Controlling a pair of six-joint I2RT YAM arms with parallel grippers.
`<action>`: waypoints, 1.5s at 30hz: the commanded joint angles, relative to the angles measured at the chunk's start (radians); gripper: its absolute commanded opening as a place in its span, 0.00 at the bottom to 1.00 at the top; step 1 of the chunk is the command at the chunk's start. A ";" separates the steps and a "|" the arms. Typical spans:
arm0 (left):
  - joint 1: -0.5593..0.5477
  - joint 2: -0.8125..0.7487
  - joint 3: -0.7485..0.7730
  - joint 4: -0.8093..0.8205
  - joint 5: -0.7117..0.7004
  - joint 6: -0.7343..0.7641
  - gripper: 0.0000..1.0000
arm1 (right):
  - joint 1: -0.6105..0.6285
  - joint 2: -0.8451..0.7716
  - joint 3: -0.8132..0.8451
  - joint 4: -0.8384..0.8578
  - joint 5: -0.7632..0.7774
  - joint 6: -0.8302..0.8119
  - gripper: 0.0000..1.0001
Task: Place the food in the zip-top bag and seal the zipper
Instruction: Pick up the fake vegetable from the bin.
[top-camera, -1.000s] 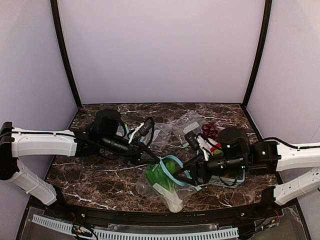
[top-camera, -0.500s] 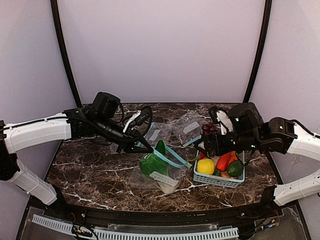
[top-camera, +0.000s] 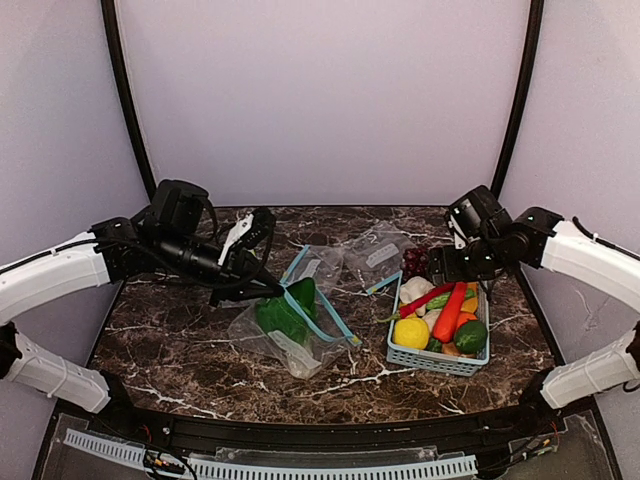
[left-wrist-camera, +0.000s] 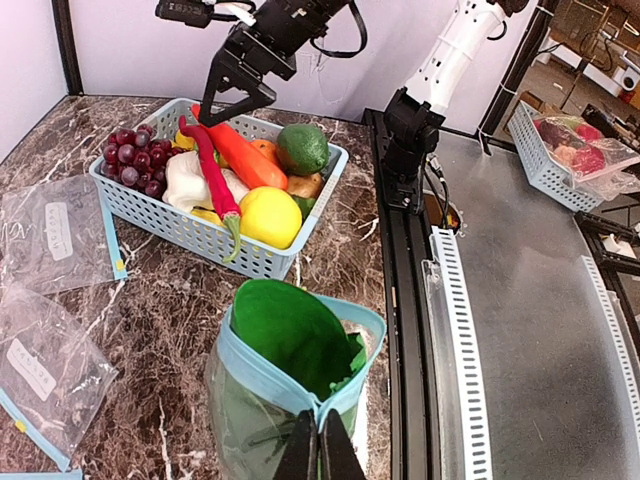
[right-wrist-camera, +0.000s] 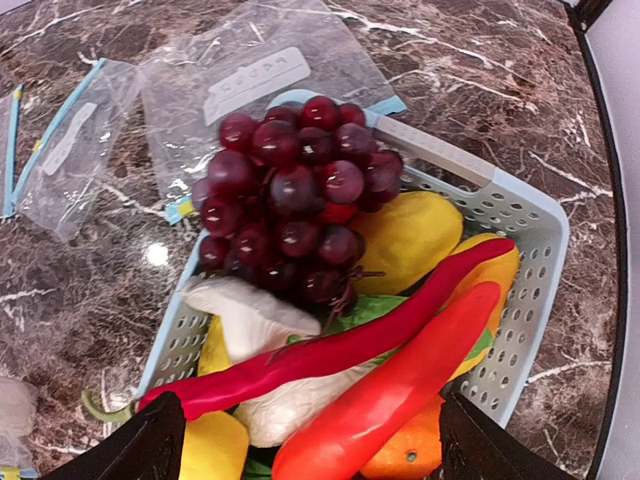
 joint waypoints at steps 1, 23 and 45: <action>0.007 -0.033 -0.047 0.005 0.000 0.010 0.01 | -0.069 0.002 0.028 -0.008 -0.024 -0.026 0.85; 0.008 -0.027 -0.075 0.050 0.053 -0.027 0.01 | -0.178 -0.018 -0.213 0.152 -0.181 0.096 0.61; 0.006 -0.028 -0.074 0.051 0.051 -0.029 0.01 | -0.179 -0.035 -0.279 0.173 -0.116 0.174 0.24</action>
